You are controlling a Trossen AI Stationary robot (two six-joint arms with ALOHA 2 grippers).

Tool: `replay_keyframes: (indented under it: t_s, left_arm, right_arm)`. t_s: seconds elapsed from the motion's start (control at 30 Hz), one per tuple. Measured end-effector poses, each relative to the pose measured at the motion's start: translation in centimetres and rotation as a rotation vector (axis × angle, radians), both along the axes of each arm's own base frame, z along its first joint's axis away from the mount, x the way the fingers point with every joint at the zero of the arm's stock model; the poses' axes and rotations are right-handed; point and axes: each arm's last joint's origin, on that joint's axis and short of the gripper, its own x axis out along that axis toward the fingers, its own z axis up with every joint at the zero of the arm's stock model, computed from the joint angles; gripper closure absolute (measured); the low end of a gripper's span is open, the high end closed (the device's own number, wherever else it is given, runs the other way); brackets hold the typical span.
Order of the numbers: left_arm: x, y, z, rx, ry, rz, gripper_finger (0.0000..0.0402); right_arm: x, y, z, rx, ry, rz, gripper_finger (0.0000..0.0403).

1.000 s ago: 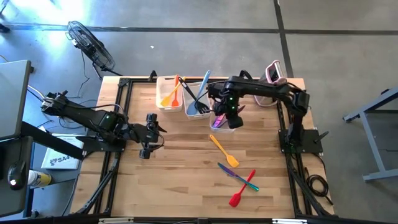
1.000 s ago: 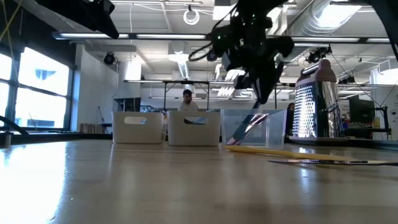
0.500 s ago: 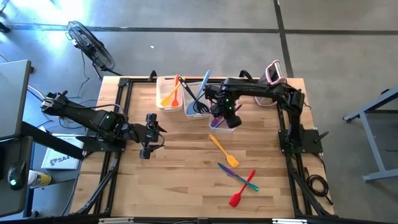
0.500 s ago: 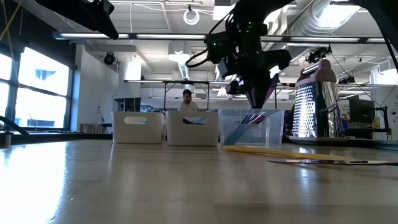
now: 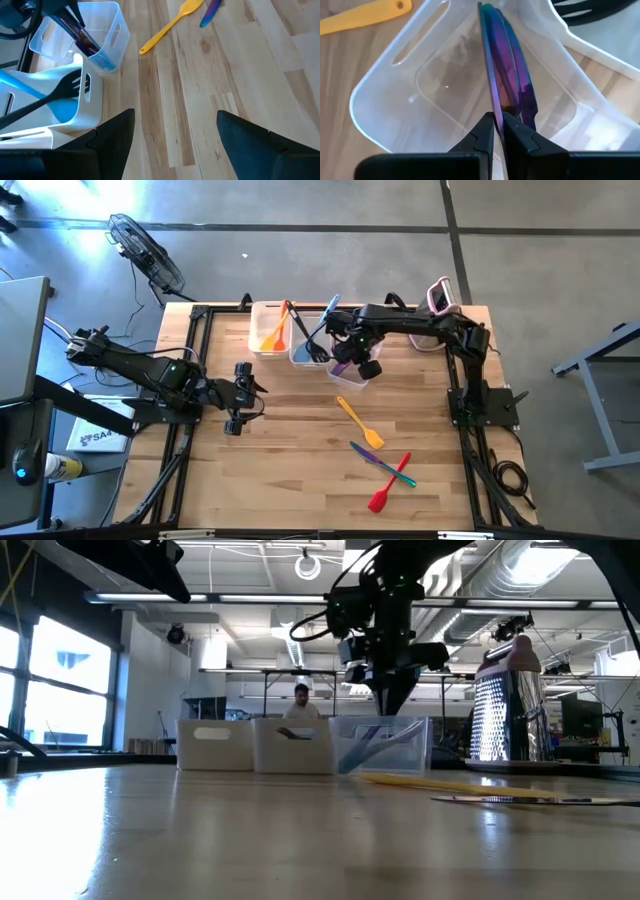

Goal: Pick & Place Kitchen Items
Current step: Put the purple table knife into the transparent bin, then put the yellow spatula into the left white bin

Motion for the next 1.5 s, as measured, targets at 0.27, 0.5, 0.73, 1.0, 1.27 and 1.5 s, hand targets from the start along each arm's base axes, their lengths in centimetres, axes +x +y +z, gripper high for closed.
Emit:
replay_keyframes:
  t_s: [0.27, 0.5, 0.73, 1.0, 1.27, 1.5]
  left_arm:
    - [0.0, 0.0, 0.0, -0.001, 0.001, 0.000, 0.0126]
    - [-0.1, 0.0, -0.1, 0.002, 0.009, 0.000, 0.0126]
    - [-0.1, 0.0, -0.1, -0.008, 0.008, 0.009, 0.0126]
    - [-0.1, 0.0, -0.1, -0.017, 0.007, 0.017, 0.0126]
    - [-0.1, 0.0, -0.1, -0.017, 0.006, 0.017, 0.0126]
    - [0.1, 0.0, -0.2, 0.002, 0.015, 0.003, 0.0126]
  right_arm:
    - [-0.3, 0.0, 0.0, -0.005, 0.028, -0.073, 0.0382]
    - [-0.2, 0.2, 0.0, -0.125, 0.069, -0.122, 0.0382]
    - [-0.1, 0.3, 0.0, -0.084, 0.054, -0.140, 0.0378]
    - [0.0, 0.3, 0.0, -0.086, 0.038, -0.198, 0.0316]
    - [0.2, 0.3, 0.1, -0.198, 0.039, -0.190, 0.0235]
    - [0.6, 1.8, 0.4, -0.500, 0.115, -0.160, 0.0226]
